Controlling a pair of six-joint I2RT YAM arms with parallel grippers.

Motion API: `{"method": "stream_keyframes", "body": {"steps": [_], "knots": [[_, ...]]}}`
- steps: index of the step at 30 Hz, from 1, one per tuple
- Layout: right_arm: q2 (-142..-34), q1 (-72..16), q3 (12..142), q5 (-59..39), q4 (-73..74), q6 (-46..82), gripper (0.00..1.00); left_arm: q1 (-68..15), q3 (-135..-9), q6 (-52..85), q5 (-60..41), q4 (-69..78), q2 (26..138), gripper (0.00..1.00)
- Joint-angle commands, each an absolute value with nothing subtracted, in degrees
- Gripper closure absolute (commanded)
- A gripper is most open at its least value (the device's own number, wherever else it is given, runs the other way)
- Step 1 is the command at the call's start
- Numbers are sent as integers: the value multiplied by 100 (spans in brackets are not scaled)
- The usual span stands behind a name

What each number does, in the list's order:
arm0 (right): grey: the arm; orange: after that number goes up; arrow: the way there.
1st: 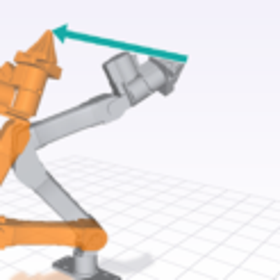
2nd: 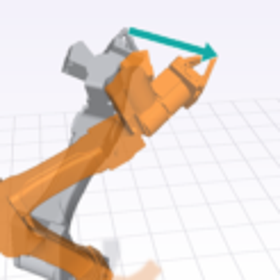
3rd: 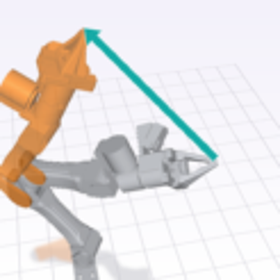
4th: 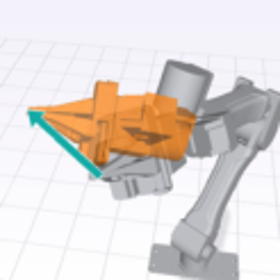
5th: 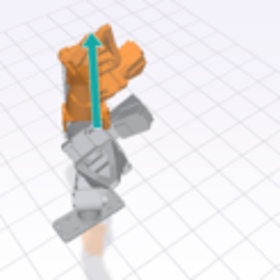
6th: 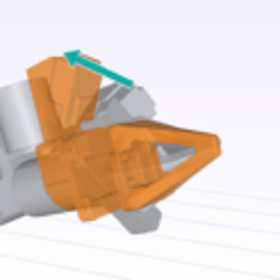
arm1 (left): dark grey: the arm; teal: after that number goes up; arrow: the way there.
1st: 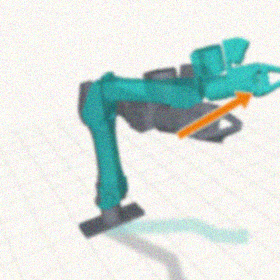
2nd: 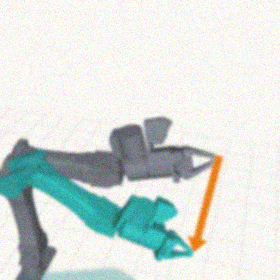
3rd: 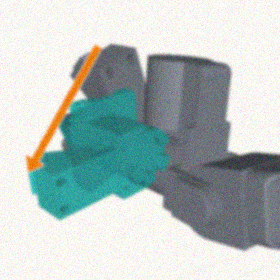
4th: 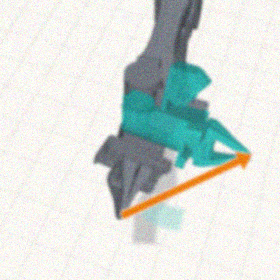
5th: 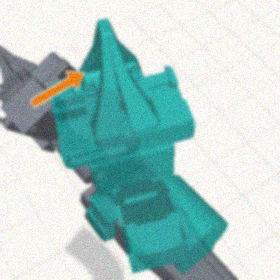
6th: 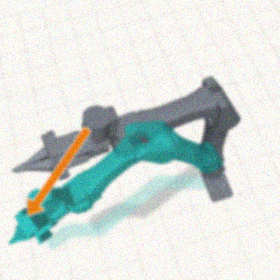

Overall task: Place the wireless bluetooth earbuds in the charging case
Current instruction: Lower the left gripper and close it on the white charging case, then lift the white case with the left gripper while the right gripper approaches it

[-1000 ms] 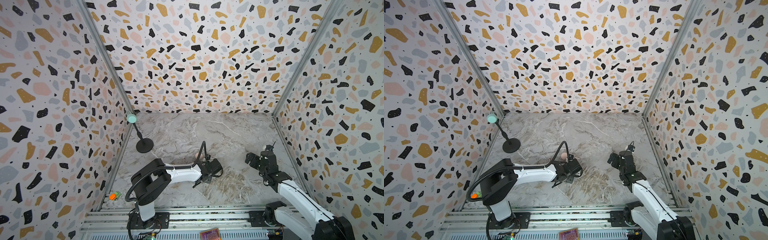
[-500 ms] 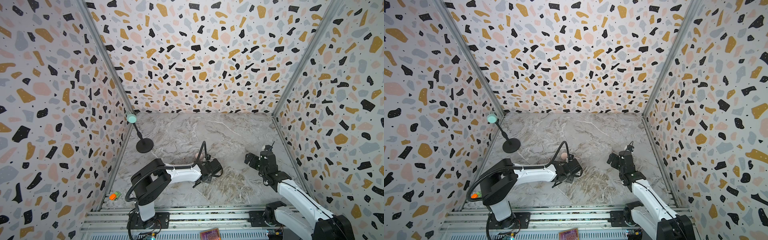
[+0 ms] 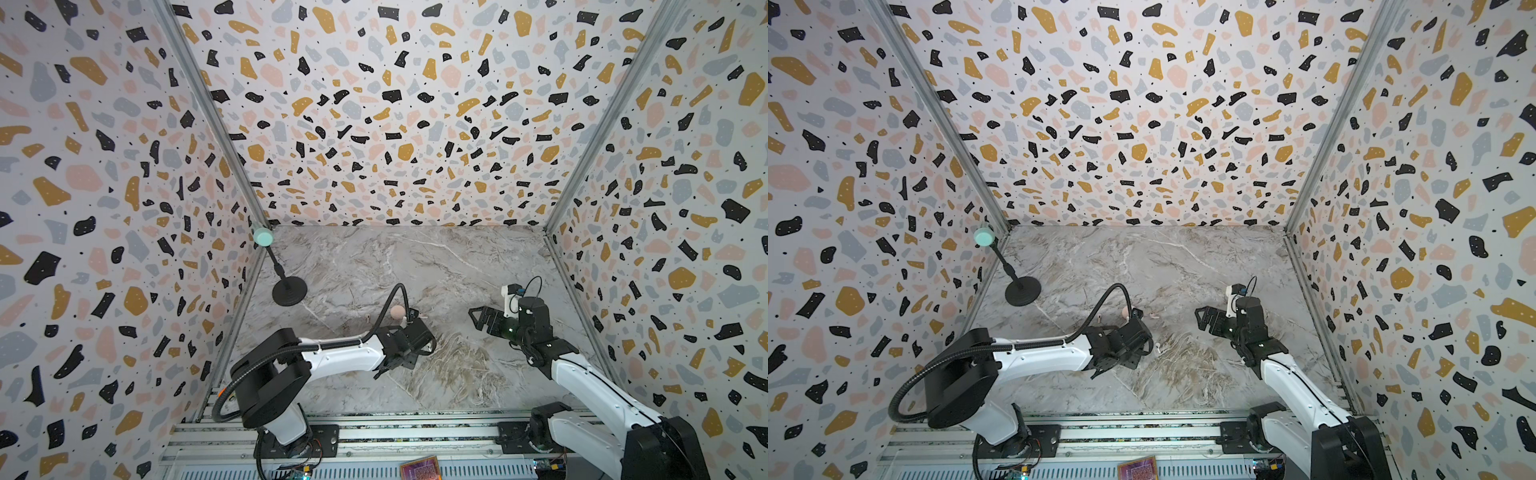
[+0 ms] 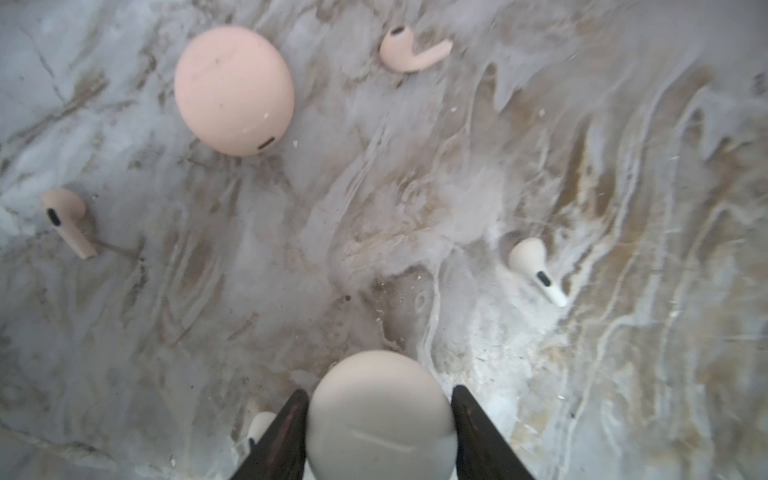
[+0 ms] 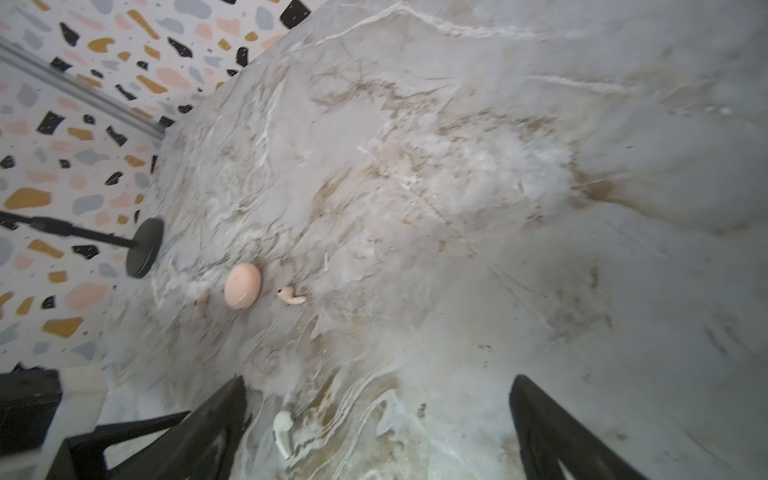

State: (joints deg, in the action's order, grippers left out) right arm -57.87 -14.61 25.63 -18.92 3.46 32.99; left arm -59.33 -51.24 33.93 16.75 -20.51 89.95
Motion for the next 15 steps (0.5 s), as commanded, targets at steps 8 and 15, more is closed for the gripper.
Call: {"method": "stream_keyframes", "body": {"steps": [8, 15], "knots": [[-6083, -1715, 2669, -4146, 879, 3311, 1, -6088, -5036, 2699, 1835, -1977, 8376, 100], [-6275, -2257, 2789, -4260, 899, 3295, 1, -6148, -4652, 2267, 2389, -1496, 7774, 100]]}}
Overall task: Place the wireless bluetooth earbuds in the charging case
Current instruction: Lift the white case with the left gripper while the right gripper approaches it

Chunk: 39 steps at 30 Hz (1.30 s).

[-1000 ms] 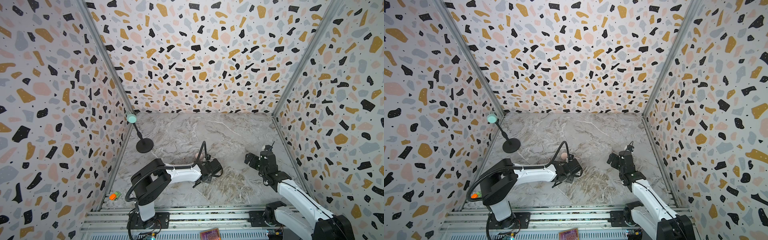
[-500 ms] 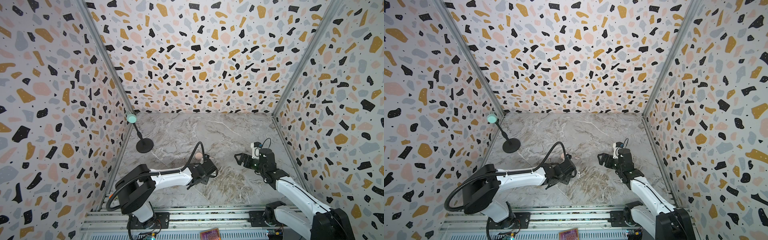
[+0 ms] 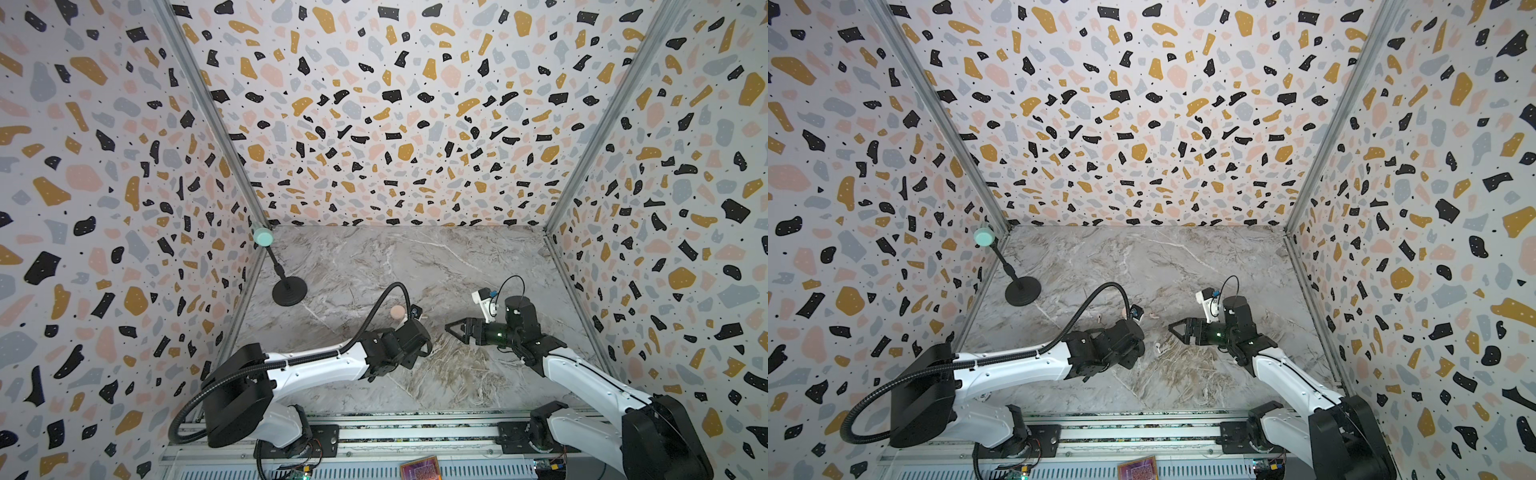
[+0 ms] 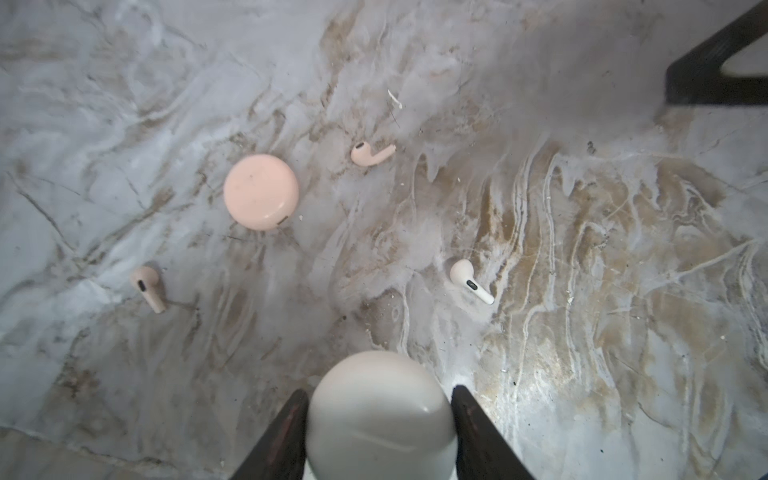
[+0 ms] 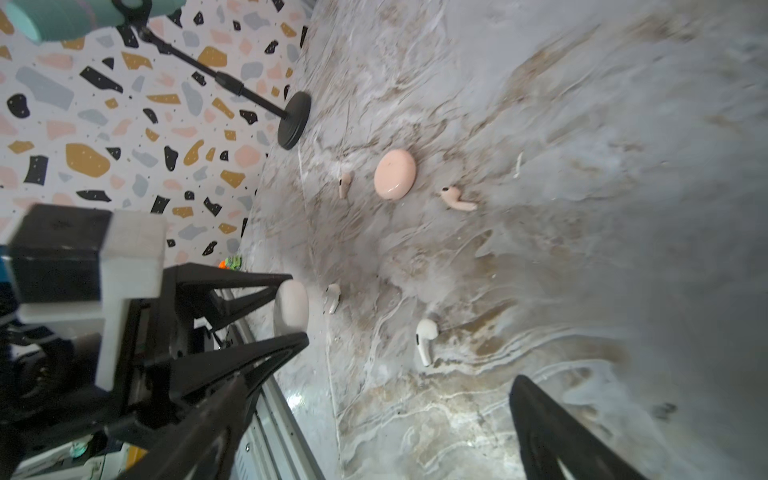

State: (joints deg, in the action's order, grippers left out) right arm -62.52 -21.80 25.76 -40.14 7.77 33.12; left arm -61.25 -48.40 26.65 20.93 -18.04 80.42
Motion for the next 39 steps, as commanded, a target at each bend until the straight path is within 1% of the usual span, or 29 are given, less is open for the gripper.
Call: {"method": "stream_keyframes", "body": {"steps": [1, 6, 13, 16, 19, 25, 26, 39], "knots": [[-6285, -2275, 2791, -4294, 925, 3321, 1, -6149, -4575, 2106, 2319, -1338, 7681, 100], [-6218, -2389, 2854, -4438, 994, 3376, 1, -6148, -4497, 1379, 1902, -1077, 7559, 100], [-6170, -2519, 2988, -4550, 925, 3367, 2, -6169, -4267, 919, 2187, -787, 7185, 100], [-6182, -2625, 2989, -4590, 977, 3379, 3, -6181, -3994, 531, 1909, -427, 6792, 100], [-6257, -2746, 2984, -4662, 1123, 3434, 6, -6208, -3641, 113, 1271, -66, 6416, 100], [-6385, -3243, 3123, -4635, 1284, 3377, 16, -6290, -3248, -317, 789, 159, 6083, 100], [-6426, -3316, 3168, -4601, 1284, 3376, 18, -6302, -3235, -341, 789, 160, 6090, 100], [-7129, -4097, 3339, -4266, 1653, 3608, 34, -6355, -3040, -408, 848, 454, 6067, 100]]}}
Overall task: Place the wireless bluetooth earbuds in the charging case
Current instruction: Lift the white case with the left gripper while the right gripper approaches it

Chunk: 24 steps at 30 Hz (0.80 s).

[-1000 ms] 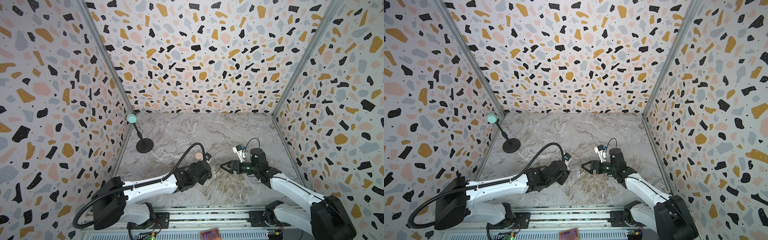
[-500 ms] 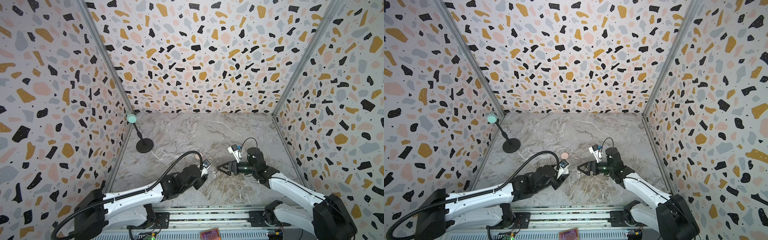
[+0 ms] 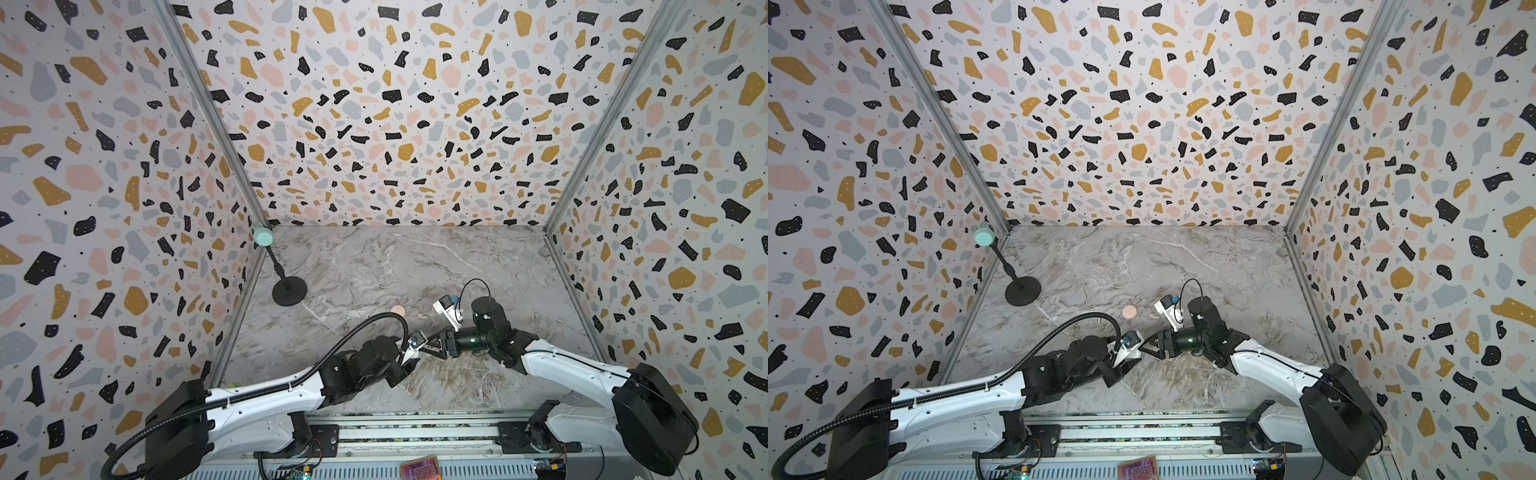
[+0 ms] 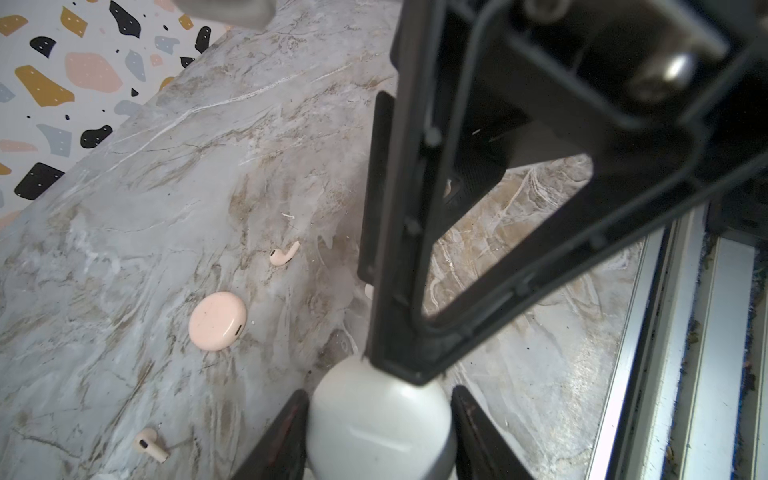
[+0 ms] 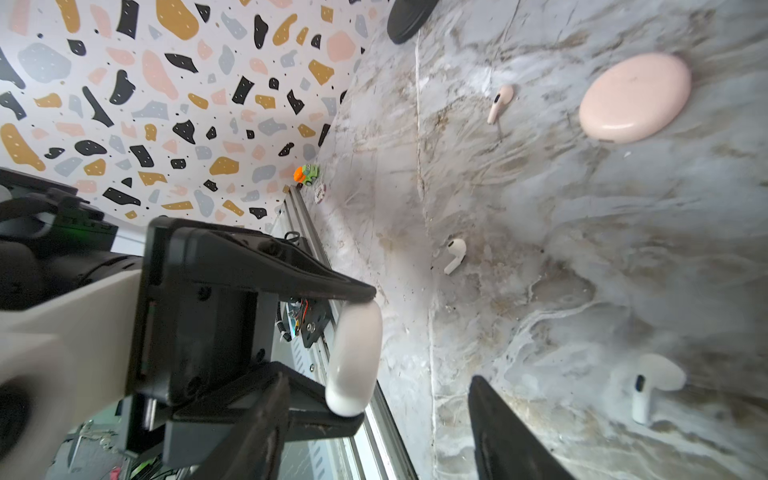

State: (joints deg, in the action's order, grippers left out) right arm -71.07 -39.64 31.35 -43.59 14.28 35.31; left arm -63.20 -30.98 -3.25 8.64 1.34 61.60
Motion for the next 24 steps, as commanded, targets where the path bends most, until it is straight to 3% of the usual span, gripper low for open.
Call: {"method": "stream_keyframes", "body": {"steps": [1, 14, 24], "knots": [[-7161, -4150, 3355, -4236, 1675, 3614, 35, -6361, -3030, -421, 859, 473, 6051, 100], [-7483, -4394, 3438, -4157, 1879, 3757, 53, -6381, -3030, -425, 979, 499, 6073, 100], [-7557, -4465, 3408, -4227, 1978, 3792, 59, -6392, -3072, -431, 1067, 483, 6147, 100]]}}
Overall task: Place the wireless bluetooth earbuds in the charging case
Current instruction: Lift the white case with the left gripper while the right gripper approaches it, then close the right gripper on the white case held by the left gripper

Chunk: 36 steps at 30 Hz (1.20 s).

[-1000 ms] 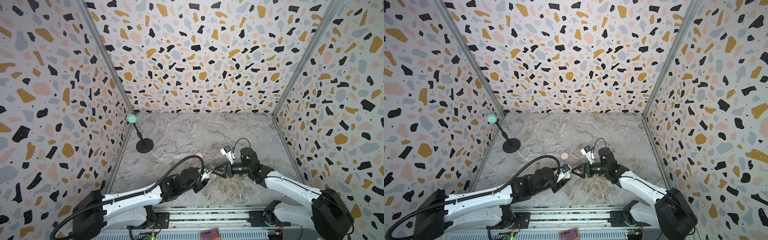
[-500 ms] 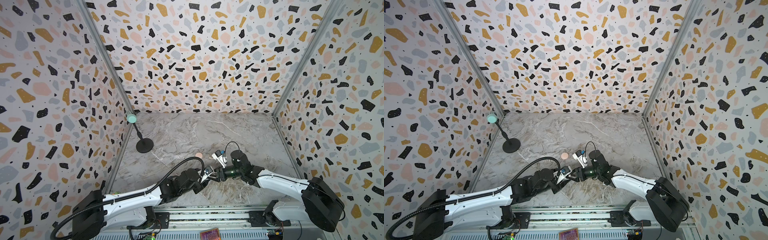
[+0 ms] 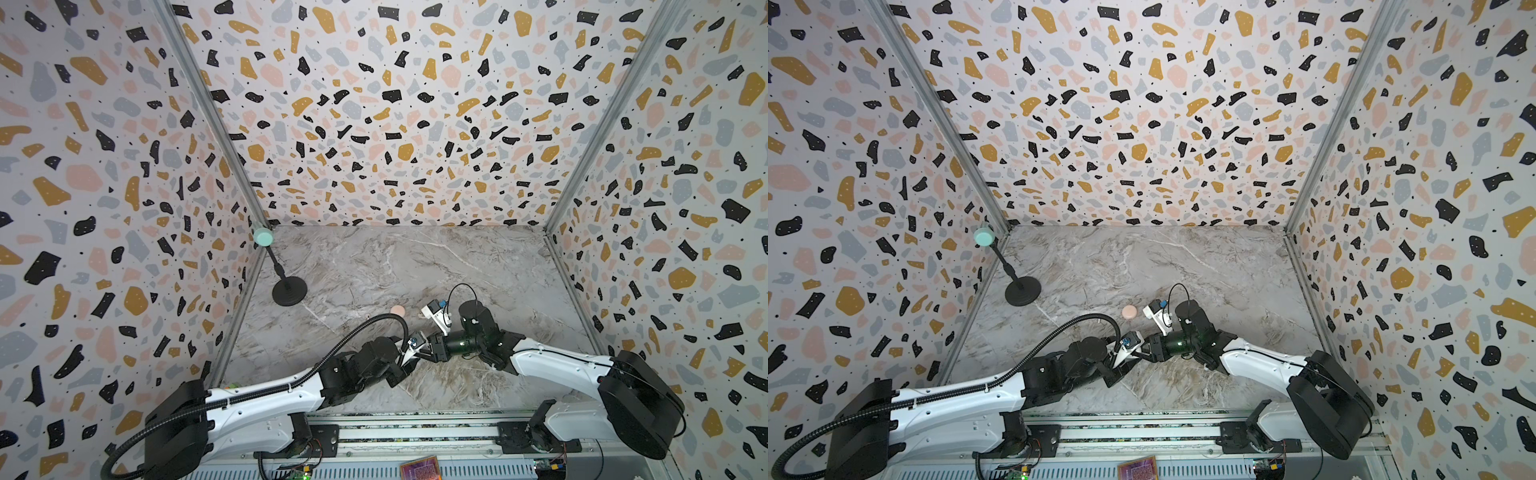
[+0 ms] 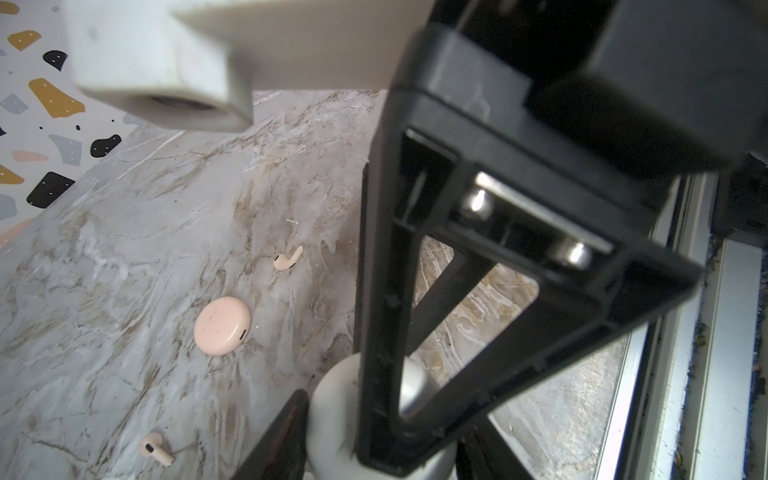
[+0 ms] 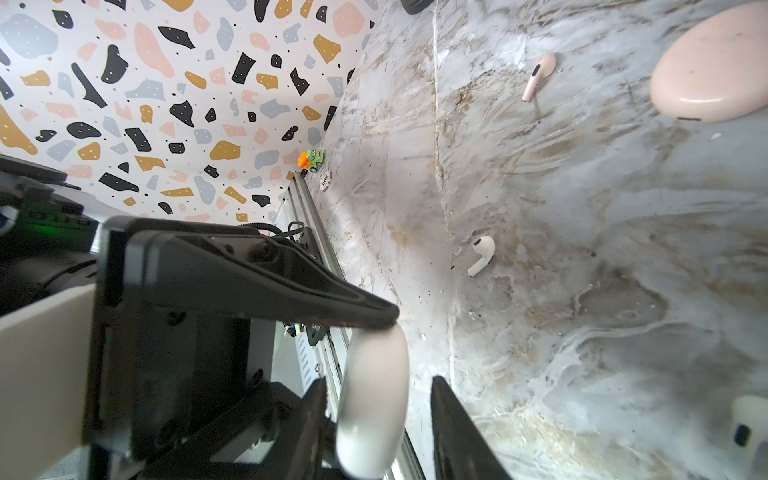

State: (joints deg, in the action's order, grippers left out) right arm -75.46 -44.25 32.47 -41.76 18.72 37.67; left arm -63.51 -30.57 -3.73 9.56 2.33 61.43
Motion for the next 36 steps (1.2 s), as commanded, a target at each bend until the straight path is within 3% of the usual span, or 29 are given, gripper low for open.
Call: {"method": "stream_keyframes", "body": {"steps": [1, 13, 18, 22, 23, 25, 26, 28, 29, 36], "knots": [[-7566, -4473, 3401, -4224, 1986, 3797, 59, -6396, -3084, -428, 1087, 479, 6161, 100], [-7619, -4500, 3374, -4285, 2063, 3823, 69, -6394, -3081, -461, 1191, 519, 6148, 100], [-7641, -4535, 3378, -4228, 2069, 3823, 80, -6391, -3126, -459, 1237, 496, 6170, 100], [-7627, -4544, 3391, -4215, 2054, 3815, 100, -6397, -3135, -459, 1186, 483, 6137, 66], [-7619, -4540, 3400, -4188, 2035, 3819, 100, -6390, -3129, -456, 1150, 483, 6106, 51], [-7588, -4541, 3415, -4175, 2027, 3814, 100, -6390, -3110, -457, 1077, 500, 6018, 41], [-7572, -4539, 3426, -4168, 2016, 3814, 100, -6394, -3089, -457, 1016, 516, 5955, 25], [-7504, -4535, 3463, -4154, 1957, 3766, 100, -6394, -3022, -467, 879, 563, 5795, 18], [-7482, -4535, 3494, -4127, 1882, 3721, 100, -6390, -2994, -466, 840, 584, 5706, 0], [-7180, -4265, 3796, -4051, 1114, 3324, 100, -6390, -3469, -144, 590, 93, 4970, 0]]}}
